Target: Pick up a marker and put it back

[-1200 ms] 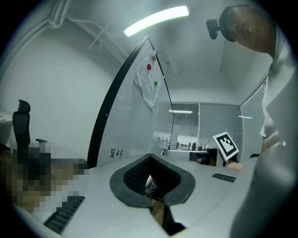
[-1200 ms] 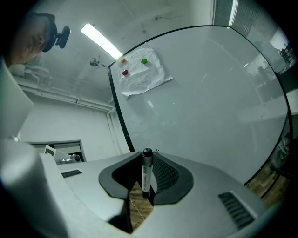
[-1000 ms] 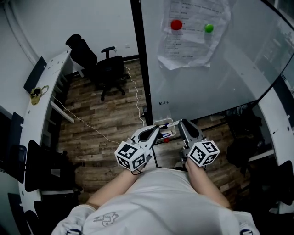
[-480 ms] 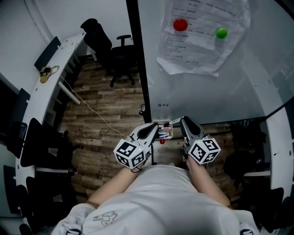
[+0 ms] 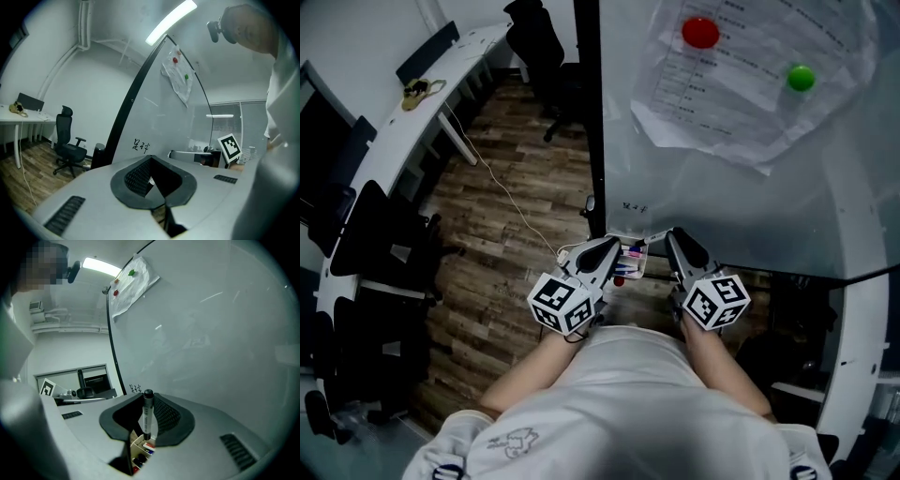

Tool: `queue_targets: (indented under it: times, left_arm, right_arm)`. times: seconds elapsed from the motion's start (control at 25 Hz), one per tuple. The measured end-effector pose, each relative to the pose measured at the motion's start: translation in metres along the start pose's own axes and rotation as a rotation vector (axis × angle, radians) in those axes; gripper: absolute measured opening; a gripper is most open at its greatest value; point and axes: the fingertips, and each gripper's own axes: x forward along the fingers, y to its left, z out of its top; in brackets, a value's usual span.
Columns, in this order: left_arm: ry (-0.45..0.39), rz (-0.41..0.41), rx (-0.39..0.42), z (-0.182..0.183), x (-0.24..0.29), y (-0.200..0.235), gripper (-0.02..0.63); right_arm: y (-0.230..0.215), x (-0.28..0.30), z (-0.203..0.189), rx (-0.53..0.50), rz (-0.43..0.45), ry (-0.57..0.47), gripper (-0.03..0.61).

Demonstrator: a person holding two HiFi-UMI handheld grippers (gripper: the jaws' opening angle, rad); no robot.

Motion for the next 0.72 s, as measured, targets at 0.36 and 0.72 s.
queue_targets:
  times: [0.36, 0.72]
  left_arm:
    - [0.041, 0.089, -0.073, -0.032, -0.01, 0.016, 0.005]
    - [0.104, 0.084, -0.15, -0.068, -0.013, 0.032, 0.005]
  right_arm:
    - [-0.001, 0.018, -0.027, -0.072, 0.043, 0.089, 0.078]
    - [-0.006, 0.034, -0.055, -0.032, 0.016, 0.149, 0.078]
